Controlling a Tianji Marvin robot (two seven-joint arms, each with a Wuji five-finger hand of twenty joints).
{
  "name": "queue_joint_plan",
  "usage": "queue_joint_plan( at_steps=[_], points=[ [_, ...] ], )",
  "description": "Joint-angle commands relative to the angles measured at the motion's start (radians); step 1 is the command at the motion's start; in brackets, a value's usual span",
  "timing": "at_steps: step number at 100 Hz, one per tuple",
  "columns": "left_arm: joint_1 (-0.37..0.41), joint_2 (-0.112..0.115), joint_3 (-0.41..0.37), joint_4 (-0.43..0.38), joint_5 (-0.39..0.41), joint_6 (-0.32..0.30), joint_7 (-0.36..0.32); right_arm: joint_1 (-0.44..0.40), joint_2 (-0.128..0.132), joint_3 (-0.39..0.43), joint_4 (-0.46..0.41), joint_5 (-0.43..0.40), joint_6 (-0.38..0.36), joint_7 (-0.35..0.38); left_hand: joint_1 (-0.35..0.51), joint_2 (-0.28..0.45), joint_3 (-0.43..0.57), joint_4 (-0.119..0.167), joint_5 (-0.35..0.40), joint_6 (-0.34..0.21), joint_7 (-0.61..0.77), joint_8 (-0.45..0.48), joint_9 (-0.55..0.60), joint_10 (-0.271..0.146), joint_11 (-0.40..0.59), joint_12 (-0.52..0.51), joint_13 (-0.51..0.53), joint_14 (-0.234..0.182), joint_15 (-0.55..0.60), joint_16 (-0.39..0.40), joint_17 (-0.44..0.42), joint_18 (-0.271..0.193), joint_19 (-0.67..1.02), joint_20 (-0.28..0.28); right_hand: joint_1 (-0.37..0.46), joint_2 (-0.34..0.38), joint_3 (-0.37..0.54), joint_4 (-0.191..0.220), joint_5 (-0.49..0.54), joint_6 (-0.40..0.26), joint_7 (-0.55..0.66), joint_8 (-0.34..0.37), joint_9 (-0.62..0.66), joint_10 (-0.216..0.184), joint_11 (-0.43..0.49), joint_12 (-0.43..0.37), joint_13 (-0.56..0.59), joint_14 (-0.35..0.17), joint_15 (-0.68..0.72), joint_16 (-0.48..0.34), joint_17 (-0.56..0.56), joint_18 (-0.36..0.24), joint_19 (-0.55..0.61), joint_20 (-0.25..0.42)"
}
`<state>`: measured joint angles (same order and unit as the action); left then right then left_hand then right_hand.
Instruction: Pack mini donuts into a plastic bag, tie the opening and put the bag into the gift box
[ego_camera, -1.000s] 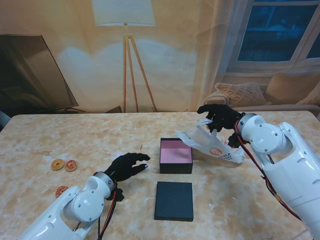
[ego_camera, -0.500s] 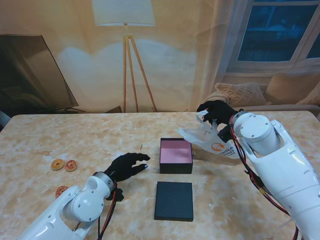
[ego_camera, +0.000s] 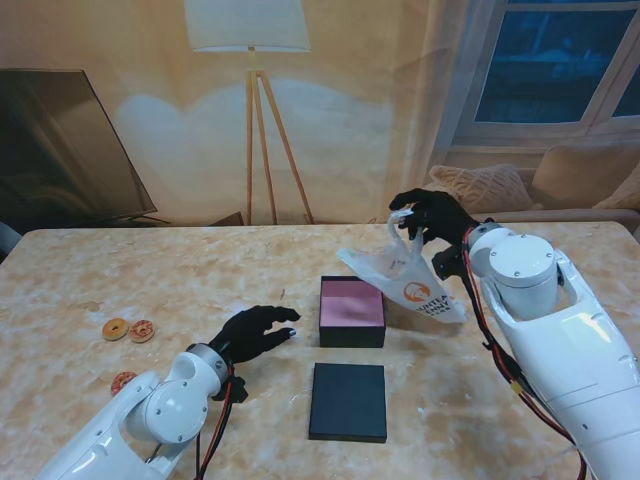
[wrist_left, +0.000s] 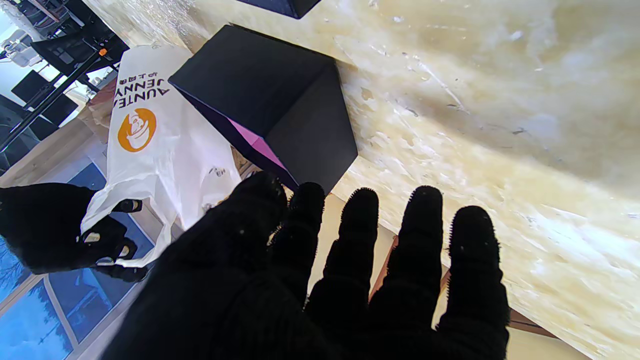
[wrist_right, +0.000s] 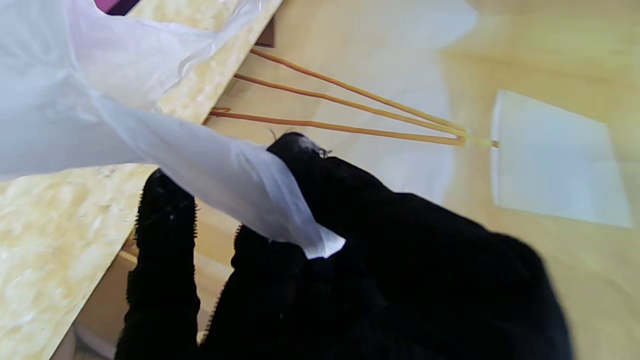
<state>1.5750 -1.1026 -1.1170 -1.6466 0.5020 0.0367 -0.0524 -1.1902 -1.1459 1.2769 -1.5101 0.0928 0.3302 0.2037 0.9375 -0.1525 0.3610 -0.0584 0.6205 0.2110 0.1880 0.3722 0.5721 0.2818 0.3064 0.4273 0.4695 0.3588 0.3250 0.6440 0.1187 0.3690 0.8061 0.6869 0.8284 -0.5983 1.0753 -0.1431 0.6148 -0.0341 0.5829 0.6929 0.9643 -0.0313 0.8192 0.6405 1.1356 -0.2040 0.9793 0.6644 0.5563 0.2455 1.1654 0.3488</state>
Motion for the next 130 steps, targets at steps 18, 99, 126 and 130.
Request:
queue_joint_plan(
  at_steps=[18,99,126,130],
  points=[
    [0.005,-0.001,-0.002,-0.01,-0.001,0.002,-0.015,-0.044,-0.018,0.016,-0.051,0.049,-0.01,0.002,-0.002,-0.001,0.007,-0.01,0.009,-0.015,0.008,0.009,-0.024,0.004,-0.011,-0.004,-0.014,0.006,-0.013,-0.003,-0.012,0.005,-0.001,0.019,0.106,0.068,-0.024,0.004,0.074,-0.164,0.151,0.012,0.035,-0.095,-0.01,-0.002,0.023,-0.028,-0.034,-0.034,0.034,-0.037,-0.011,-0.026],
    [0.091,0.04,-0.137,-0.111,0.163,-0.043,-0.137,-0.07,-0.02,0.013,-0.069,0.075,-0.039,-0.004,0.003,-0.015,0.01,-0.008,0.028,-0.01,0.018,0.014,-0.016,0.002,-0.004,-0.002,-0.008,0.003,-0.008,-0.004,0.0,-0.018,-0.011,0.008,0.141,0.122,-0.074,-0.005,0.101,-0.181,0.249,0.04,-0.022,-0.061,-0.027,0.038,-0.034,-0.035,-0.001,-0.024,-0.003,-0.028,-0.019,-0.016],
    [0.019,0.055,-0.142,-0.118,0.167,-0.13,-0.214,-0.081,-0.014,0.018,-0.091,0.073,-0.042,0.013,-0.028,-0.144,0.233,-0.017,0.045,0.005,0.029,0.007,0.001,-0.025,0.051,0.007,0.054,-0.049,0.046,0.002,0.099,-0.119,0.062,-0.037,0.14,0.125,-0.078,-0.002,0.104,-0.18,0.246,0.036,-0.02,-0.057,-0.028,0.037,-0.031,-0.034,-0.001,-0.029,-0.002,-0.029,-0.02,-0.014],
    [-0.007,0.056,-0.132,-0.114,0.154,-0.15,-0.224,-0.081,-0.013,0.018,-0.092,0.074,-0.039,0.016,-0.031,-0.165,0.266,-0.02,0.051,0.005,0.035,0.006,0.005,-0.029,0.067,0.009,0.071,-0.06,0.063,0.004,0.126,-0.142,0.074,-0.057,0.141,0.124,-0.078,-0.002,0.104,-0.178,0.246,0.036,-0.02,-0.057,-0.029,0.036,-0.031,-0.033,-0.001,-0.03,-0.002,-0.029,-0.02,-0.014]
  ],
)
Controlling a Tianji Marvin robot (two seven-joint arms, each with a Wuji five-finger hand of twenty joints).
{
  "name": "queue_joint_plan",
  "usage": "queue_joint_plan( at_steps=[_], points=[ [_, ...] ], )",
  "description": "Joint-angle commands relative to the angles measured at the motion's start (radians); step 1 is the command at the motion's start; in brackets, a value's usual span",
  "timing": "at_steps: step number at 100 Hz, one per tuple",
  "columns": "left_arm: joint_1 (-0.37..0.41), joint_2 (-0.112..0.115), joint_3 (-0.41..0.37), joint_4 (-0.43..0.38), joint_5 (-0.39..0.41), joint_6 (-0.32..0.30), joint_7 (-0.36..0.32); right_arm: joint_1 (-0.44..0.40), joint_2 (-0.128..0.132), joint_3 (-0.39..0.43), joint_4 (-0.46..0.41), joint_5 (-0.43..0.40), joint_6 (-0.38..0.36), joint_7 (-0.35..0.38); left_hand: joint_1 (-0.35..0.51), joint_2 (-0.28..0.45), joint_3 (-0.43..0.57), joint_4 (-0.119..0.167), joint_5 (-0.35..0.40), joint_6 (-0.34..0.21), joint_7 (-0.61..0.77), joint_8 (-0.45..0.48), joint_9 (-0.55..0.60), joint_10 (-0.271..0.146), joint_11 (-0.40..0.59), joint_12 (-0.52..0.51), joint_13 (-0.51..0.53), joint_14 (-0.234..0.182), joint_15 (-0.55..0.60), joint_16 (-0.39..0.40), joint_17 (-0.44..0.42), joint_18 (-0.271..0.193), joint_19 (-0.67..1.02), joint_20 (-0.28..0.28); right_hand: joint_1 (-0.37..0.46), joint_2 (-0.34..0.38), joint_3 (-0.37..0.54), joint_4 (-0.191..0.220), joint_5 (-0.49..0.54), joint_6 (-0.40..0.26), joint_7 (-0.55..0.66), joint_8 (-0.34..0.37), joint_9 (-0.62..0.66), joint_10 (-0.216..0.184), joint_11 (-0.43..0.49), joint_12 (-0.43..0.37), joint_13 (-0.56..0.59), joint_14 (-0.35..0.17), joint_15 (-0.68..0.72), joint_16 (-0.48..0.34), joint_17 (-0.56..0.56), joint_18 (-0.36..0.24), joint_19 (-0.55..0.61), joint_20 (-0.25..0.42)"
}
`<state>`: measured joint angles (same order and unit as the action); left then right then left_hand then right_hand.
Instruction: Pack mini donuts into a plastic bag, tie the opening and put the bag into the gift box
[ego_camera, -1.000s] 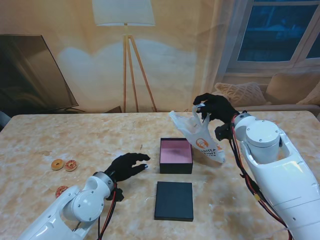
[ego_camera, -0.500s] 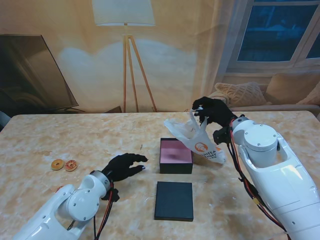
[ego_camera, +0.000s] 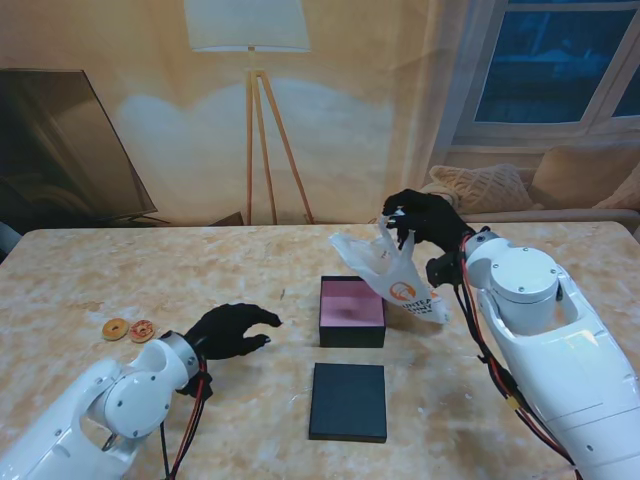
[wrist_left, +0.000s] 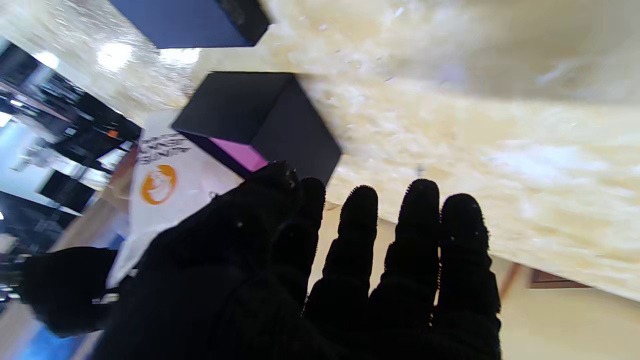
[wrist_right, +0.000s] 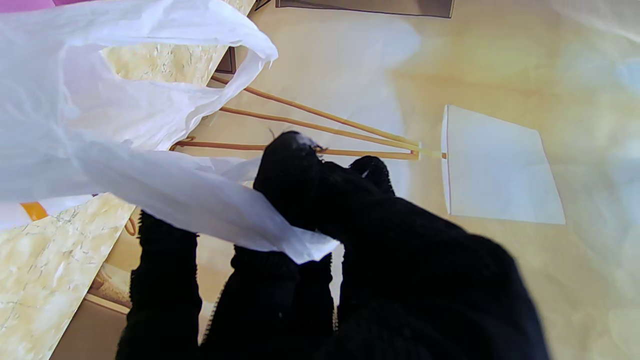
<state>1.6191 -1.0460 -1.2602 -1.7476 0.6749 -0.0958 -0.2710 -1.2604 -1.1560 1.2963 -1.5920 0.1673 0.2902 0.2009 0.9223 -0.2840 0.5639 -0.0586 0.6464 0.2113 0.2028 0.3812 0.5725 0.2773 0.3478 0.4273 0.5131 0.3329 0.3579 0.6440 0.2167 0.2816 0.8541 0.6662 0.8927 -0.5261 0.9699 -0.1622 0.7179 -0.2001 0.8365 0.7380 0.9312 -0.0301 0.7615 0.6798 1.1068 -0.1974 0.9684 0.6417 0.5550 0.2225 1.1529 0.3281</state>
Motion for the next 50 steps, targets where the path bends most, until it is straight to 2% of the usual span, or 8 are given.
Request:
queue_joint_plan(
  at_steps=[1,26,34,43,50],
  points=[
    [-0.058,0.0,0.014,-0.013,-0.024,-0.022,-0.009,-0.011,-0.003,-0.002,-0.01,0.0,0.002,0.02,-0.016,-0.037,0.068,-0.021,0.026,0.005,0.021,-0.003,0.006,-0.026,0.028,0.009,0.028,-0.036,0.032,0.004,0.032,-0.058,0.028,-0.04,0.077,0.051,0.027,0.017,0.001,-0.012,-0.008,-0.009,0.013,-0.058,0.028,-0.003,-0.002,-0.04,0.01,-0.007,0.0,-0.006,-0.008,0.007],
    [-0.267,0.004,0.139,0.04,-0.162,-0.06,-0.094,-0.004,-0.002,-0.006,-0.005,-0.001,0.012,0.027,-0.025,-0.119,0.18,-0.038,0.04,-0.017,0.081,-0.003,0.026,-0.054,0.076,-0.001,0.068,-0.066,0.066,-0.016,0.11,-0.115,0.051,-0.155,0.079,0.052,0.023,0.016,0.003,-0.008,-0.015,-0.014,0.013,-0.053,0.025,-0.003,-0.004,-0.037,0.009,-0.01,-0.001,-0.011,-0.009,0.008],
    [-0.34,-0.004,0.196,0.077,-0.234,-0.042,-0.099,-0.002,-0.003,-0.008,-0.004,0.0,0.013,0.027,-0.016,-0.126,0.197,-0.039,0.048,-0.026,0.104,0.0,0.032,-0.063,0.085,-0.002,0.082,-0.086,0.073,-0.019,0.123,-0.122,0.06,-0.17,0.079,0.053,0.023,0.016,0.003,-0.008,-0.016,-0.015,0.012,-0.054,0.025,-0.002,-0.004,-0.037,0.01,-0.011,-0.001,-0.011,-0.009,0.009],
    [-0.415,-0.019,0.26,0.122,-0.302,-0.018,-0.091,0.0,-0.003,-0.011,-0.002,0.002,0.016,0.029,-0.008,-0.127,0.204,-0.044,0.046,-0.036,0.144,0.007,0.038,-0.07,0.099,-0.003,0.091,-0.09,0.081,-0.02,0.133,-0.125,0.076,-0.186,0.079,0.053,0.022,0.016,0.004,-0.008,-0.016,-0.015,0.012,-0.052,0.024,-0.001,-0.004,-0.036,0.01,-0.011,-0.001,-0.013,-0.01,0.009],
    [-0.465,-0.033,0.303,0.156,-0.341,-0.01,-0.073,0.002,-0.002,-0.013,-0.001,0.003,0.018,0.032,0.011,-0.136,0.191,-0.075,0.043,-0.054,0.182,0.022,0.047,-0.078,0.109,-0.004,0.101,-0.095,0.092,-0.018,0.144,-0.133,0.093,-0.197,0.08,0.054,0.021,0.016,0.003,-0.006,-0.017,-0.015,0.011,-0.053,0.023,-0.001,-0.005,-0.036,0.009,-0.012,-0.001,-0.015,-0.011,0.01]
  ],
)
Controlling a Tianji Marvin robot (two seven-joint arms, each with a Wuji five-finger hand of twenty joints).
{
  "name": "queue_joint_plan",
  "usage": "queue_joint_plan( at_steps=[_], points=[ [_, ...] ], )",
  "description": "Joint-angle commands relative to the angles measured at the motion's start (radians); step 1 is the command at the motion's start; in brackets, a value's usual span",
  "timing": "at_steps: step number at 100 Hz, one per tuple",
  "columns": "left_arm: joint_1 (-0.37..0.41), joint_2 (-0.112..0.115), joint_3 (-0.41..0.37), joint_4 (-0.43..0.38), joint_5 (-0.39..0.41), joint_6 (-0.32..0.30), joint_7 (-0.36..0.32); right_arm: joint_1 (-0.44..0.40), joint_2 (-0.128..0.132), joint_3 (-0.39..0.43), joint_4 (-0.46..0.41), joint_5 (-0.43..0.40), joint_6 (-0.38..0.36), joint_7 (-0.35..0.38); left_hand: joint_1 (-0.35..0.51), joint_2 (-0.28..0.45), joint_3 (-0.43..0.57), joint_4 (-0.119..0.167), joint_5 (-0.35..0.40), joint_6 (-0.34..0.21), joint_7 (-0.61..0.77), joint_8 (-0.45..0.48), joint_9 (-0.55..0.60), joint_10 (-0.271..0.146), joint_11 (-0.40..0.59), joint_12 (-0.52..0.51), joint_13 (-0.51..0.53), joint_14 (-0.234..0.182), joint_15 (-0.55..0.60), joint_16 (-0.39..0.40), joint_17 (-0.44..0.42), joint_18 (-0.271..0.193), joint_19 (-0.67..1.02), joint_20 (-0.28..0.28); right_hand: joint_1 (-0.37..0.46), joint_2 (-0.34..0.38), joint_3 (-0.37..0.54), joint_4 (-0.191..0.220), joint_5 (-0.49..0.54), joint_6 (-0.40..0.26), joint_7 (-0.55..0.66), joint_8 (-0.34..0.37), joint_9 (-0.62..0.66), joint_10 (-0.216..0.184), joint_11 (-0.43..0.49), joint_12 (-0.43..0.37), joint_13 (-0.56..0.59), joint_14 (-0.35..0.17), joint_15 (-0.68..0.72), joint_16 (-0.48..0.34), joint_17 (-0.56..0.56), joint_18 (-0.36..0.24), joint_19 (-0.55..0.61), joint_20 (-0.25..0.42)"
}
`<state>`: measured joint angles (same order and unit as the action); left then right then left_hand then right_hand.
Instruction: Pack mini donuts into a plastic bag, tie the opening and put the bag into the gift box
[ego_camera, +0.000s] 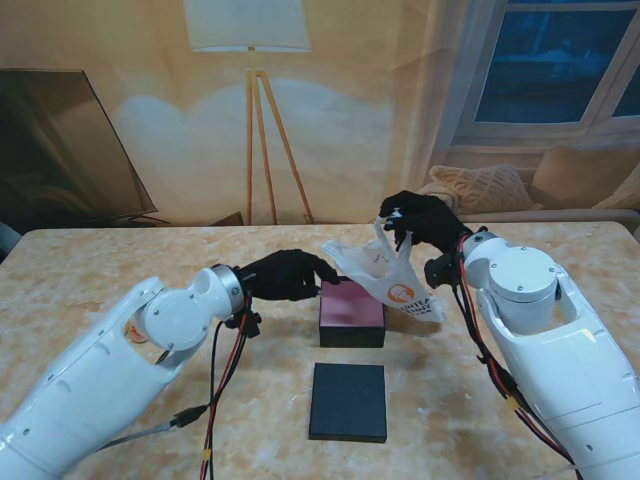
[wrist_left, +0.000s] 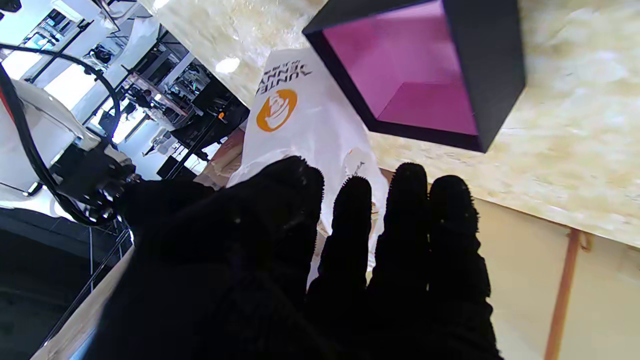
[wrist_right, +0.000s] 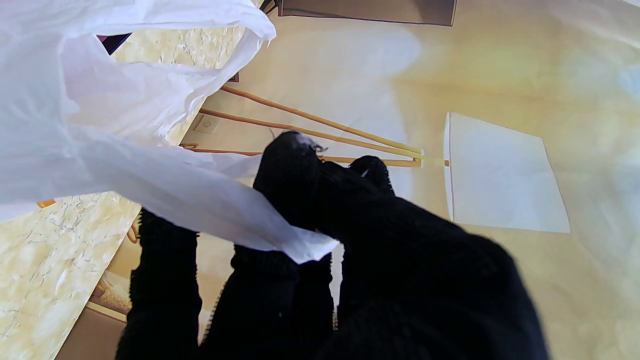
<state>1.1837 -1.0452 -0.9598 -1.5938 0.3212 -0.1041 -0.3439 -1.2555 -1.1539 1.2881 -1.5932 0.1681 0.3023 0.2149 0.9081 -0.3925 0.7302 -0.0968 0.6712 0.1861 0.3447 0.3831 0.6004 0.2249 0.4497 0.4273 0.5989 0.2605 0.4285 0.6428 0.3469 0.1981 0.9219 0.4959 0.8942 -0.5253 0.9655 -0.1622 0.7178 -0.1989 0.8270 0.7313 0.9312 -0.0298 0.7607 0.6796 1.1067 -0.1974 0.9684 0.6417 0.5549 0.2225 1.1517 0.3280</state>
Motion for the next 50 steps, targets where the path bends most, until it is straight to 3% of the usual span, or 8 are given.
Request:
queue_joint_plan(
  at_steps=[1,28,50],
  points=[
    [-0.036,-0.035,0.008,0.006,0.007,-0.001,0.002,-0.002,-0.005,-0.005,0.001,0.003,0.006,0.018,0.028,-0.029,0.024,-0.038,0.019,-0.03,0.043,0.022,0.021,-0.027,0.008,-0.003,0.017,-0.023,0.022,-0.016,0.015,-0.051,0.027,-0.027,0.078,0.053,0.026,0.016,0.002,-0.007,-0.008,-0.008,0.011,-0.054,0.024,-0.001,-0.005,-0.036,0.009,-0.012,-0.001,-0.015,-0.009,0.01],
    [-0.148,-0.08,0.11,0.08,-0.112,-0.01,0.056,0.0,-0.007,-0.01,-0.001,-0.004,0.015,0.008,0.091,-0.069,-0.013,-0.087,0.036,-0.099,0.167,0.037,0.08,-0.077,0.047,0.006,0.072,-0.058,0.048,-0.007,0.063,-0.084,0.065,-0.036,0.079,0.057,0.021,0.015,-0.004,-0.001,-0.012,-0.01,0.006,-0.051,0.023,-0.001,-0.013,-0.033,0.005,-0.014,-0.003,-0.011,-0.01,0.011],
    [-0.211,-0.128,0.169,0.148,-0.203,-0.022,0.126,0.0,-0.009,-0.013,-0.002,0.0,0.025,0.002,0.131,-0.105,-0.027,-0.113,0.066,-0.157,0.331,-0.018,0.184,-0.123,0.005,0.101,0.101,-0.098,0.012,-0.035,0.069,-0.095,0.043,-0.068,0.079,0.058,0.019,0.016,-0.005,0.001,-0.014,-0.011,0.005,-0.051,0.023,-0.001,-0.013,-0.034,0.005,-0.014,-0.005,-0.009,-0.011,0.012]
  ],
)
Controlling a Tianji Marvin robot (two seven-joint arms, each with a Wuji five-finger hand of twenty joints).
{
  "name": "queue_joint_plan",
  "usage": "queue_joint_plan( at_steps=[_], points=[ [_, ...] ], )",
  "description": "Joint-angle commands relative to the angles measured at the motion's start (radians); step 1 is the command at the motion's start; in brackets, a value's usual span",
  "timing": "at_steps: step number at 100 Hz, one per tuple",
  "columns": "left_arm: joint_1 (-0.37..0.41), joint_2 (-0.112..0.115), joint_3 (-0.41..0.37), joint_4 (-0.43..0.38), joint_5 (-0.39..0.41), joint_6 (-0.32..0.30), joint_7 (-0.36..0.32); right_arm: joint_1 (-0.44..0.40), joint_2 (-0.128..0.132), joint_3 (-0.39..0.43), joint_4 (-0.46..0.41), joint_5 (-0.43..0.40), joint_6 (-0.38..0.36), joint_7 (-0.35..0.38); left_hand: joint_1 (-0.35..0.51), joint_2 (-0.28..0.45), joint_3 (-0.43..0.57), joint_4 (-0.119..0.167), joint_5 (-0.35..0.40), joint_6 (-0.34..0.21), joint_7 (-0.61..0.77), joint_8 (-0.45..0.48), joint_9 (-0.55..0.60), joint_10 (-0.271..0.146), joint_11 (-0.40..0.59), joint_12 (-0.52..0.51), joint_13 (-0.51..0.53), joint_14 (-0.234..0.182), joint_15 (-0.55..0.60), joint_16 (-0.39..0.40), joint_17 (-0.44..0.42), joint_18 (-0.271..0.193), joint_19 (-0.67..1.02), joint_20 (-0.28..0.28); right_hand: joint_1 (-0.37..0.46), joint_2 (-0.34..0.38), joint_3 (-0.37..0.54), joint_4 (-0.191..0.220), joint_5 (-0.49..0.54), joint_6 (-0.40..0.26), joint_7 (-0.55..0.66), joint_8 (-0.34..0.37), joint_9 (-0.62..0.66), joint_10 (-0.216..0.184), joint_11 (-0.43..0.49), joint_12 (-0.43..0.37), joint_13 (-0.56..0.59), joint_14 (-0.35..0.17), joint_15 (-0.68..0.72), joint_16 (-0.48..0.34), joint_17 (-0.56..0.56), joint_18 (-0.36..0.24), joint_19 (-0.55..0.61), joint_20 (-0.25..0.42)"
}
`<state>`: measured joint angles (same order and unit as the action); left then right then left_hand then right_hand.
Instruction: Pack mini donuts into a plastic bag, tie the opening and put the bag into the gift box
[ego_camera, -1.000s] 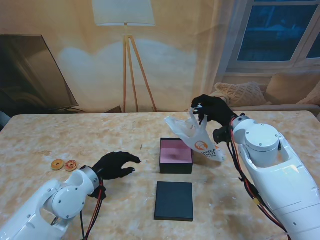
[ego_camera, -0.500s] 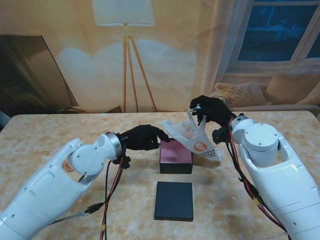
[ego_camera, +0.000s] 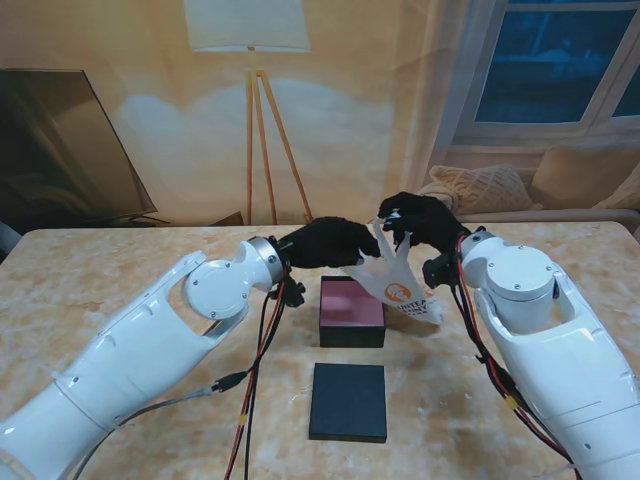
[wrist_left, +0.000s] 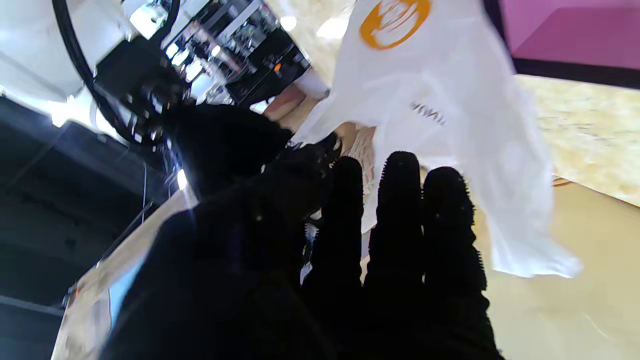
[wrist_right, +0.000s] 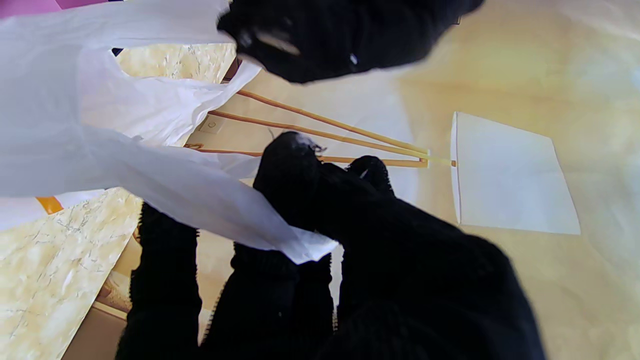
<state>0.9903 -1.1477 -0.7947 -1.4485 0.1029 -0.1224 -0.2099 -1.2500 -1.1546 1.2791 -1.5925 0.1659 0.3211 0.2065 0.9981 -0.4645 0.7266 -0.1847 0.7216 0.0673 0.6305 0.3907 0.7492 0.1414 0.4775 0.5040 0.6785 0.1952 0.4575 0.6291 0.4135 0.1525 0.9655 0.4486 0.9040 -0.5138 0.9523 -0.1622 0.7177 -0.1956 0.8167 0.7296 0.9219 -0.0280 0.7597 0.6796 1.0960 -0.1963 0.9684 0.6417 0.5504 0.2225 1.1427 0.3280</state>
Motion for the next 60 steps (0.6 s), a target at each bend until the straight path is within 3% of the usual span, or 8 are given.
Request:
queue_joint_plan(
  at_steps=[1,18,27,60],
  points=[
    [-0.02,-0.027,0.007,0.007,0.015,-0.007,-0.005,-0.006,-0.009,-0.004,-0.003,0.003,0.007,0.01,0.042,-0.034,-0.025,-0.026,0.017,-0.039,0.05,-0.027,0.04,-0.041,-0.024,0.027,0.022,-0.033,-0.018,-0.022,0.002,-0.049,0.0,-0.021,0.07,0.047,0.033,0.016,-0.005,-0.003,-0.004,-0.01,0.014,-0.054,0.024,-0.001,-0.002,-0.035,0.005,-0.014,0.0,-0.009,-0.002,0.012],
    [-0.038,-0.054,0.028,0.046,0.015,-0.053,0.068,-0.007,-0.009,-0.002,-0.006,0.005,0.012,0.01,0.059,-0.055,-0.035,-0.036,0.047,-0.059,0.133,-0.051,0.102,-0.065,-0.046,0.056,0.021,-0.031,-0.029,-0.033,-0.006,-0.043,-0.012,-0.028,0.069,0.047,0.031,0.016,-0.006,-0.003,-0.005,-0.012,0.015,-0.053,0.026,0.0,0.0,-0.036,0.009,-0.013,0.0,-0.008,0.0,0.013],
    [-0.048,-0.062,0.036,0.063,0.001,-0.051,0.074,-0.009,-0.009,0.001,-0.01,0.006,0.011,0.008,0.057,-0.06,-0.019,-0.044,0.044,-0.057,0.174,-0.078,0.121,-0.066,-0.067,0.075,0.027,-0.036,-0.028,-0.035,-0.004,-0.05,-0.016,-0.031,0.07,0.048,0.031,0.016,-0.005,-0.003,-0.004,-0.013,0.015,-0.052,0.027,0.0,0.0,-0.037,0.01,-0.013,0.002,-0.009,0.001,0.014],
    [-0.061,-0.096,0.061,0.134,-0.035,0.001,0.117,-0.015,-0.009,0.01,-0.022,0.008,-0.003,0.003,0.069,0.001,-0.065,-0.029,0.056,-0.006,0.189,-0.061,0.147,-0.018,-0.07,0.098,0.052,0.019,-0.009,-0.022,0.0,0.013,0.003,-0.019,0.068,0.049,0.032,0.017,-0.01,-0.009,0.004,-0.01,0.013,-0.062,0.041,0.013,-0.001,-0.045,0.026,-0.008,-0.003,-0.004,0.0,0.015]
  ],
)
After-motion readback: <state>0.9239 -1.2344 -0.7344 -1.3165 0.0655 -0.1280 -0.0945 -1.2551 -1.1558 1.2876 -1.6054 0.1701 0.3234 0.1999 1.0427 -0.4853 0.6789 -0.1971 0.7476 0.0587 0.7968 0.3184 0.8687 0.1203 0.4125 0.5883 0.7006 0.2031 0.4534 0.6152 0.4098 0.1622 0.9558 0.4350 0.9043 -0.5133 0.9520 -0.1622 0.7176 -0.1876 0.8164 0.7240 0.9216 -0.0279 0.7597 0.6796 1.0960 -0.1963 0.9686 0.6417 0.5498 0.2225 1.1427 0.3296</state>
